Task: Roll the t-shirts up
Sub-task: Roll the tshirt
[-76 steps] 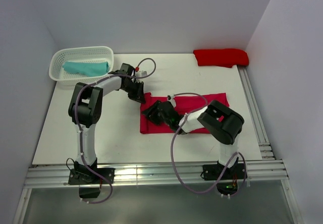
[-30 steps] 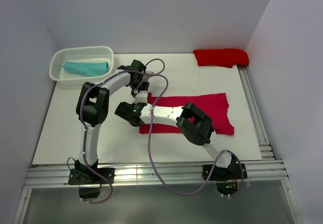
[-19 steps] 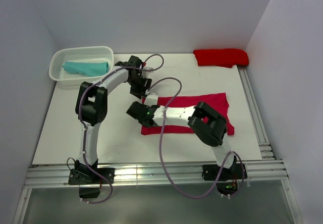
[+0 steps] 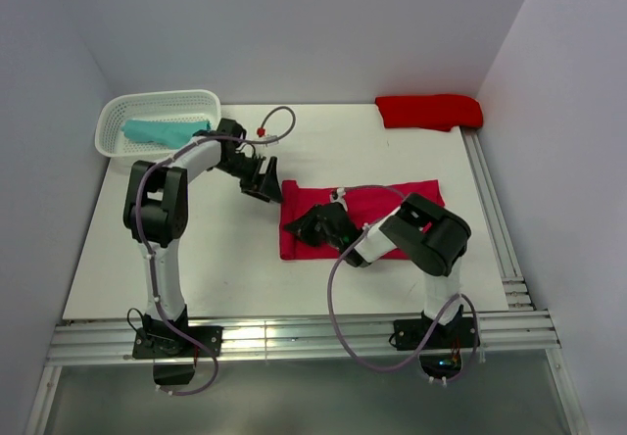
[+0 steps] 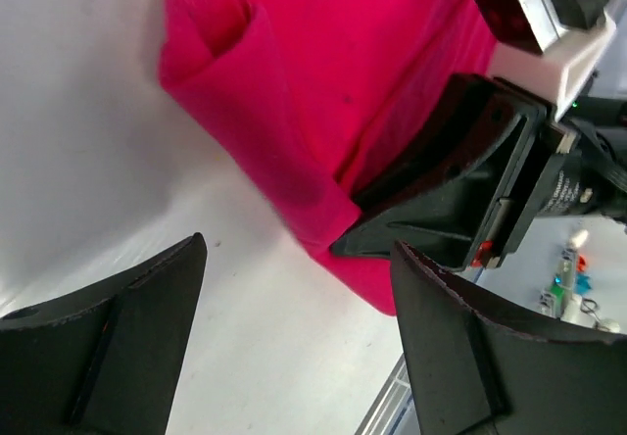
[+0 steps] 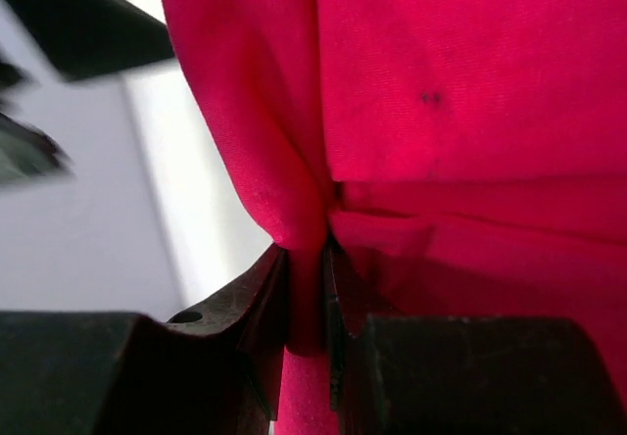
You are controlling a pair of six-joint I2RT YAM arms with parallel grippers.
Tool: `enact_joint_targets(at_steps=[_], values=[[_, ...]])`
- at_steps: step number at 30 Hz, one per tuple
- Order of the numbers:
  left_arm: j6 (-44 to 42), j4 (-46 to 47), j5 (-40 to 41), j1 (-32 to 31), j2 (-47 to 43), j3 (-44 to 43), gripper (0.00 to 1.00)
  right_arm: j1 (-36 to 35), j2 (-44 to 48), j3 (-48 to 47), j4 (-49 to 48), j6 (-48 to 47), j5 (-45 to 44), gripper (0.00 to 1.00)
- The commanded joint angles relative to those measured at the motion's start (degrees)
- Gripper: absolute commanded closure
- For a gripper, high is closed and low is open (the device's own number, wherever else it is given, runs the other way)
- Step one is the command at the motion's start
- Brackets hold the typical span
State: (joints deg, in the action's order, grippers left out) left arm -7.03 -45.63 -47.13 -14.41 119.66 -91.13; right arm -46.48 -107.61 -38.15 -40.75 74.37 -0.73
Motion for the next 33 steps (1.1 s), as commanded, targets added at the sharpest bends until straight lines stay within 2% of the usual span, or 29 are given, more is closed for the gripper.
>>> enact_joint_targets(at_steps=[1,8,13,20,21,23,24,27,28,30,33], values=[[0.16,7.03,-6.92,-0.53,0.14,4.1,0.19,0.95,-3.83,3.08,-14.34,5.08,5.12,0.81],[10.36,19.07,-4.47,-0.44,2.16,10.0,0.24,1.04,-10.24,3.79,-28.05,10.96,8.64,0.81],[12.65,21.63,1.42,-0.61,1.2,12.82,0.32,0.6,-11.83,0.72,-26.31,10.54,10.22,0.82],[12.21,19.0,12.49,-0.61,-0.83,12.91,0.61,-0.54,-12.09,-1.75,-25.17,10.01,10.75,0.82],[12.04,18.56,13.81,-0.61,-1.09,12.74,0.69,-0.89,-12.09,-1.66,-25.08,10.01,10.75,0.82],[11.16,16.64,18.12,-0.79,-1.18,11.77,0.76,-1.33,-12.1,-1.66,-24.47,9.92,10.58,0.82],[10.72,15.84,19.26,-0.96,-1.18,11.42,0.83,-1.68,-12.01,-1.49,-23.85,9.74,10.23,0.81],[9.23,14.78,24.1,-1.93,-1.35,11.24,0.93,-2.3,-9.82,-0.96,-17.28,8.08,8.04,0.68],[8.96,14.78,25.06,-2.19,-1.79,11.5,0.93,-2.91,-8.07,-0.96,-14.65,6.94,6.2,0.6],[8.44,14.43,27.62,-2.99,-1.88,11.59,0.94,-3.35,-6.22,-1.22,-7.35,4.83,3.39,0.52],[7.91,13.9,30.08,-3.95,-1.8,11.16,0.94,-4.5,-2.35,-3.5,5.13,2.54,0.82,0.46]])
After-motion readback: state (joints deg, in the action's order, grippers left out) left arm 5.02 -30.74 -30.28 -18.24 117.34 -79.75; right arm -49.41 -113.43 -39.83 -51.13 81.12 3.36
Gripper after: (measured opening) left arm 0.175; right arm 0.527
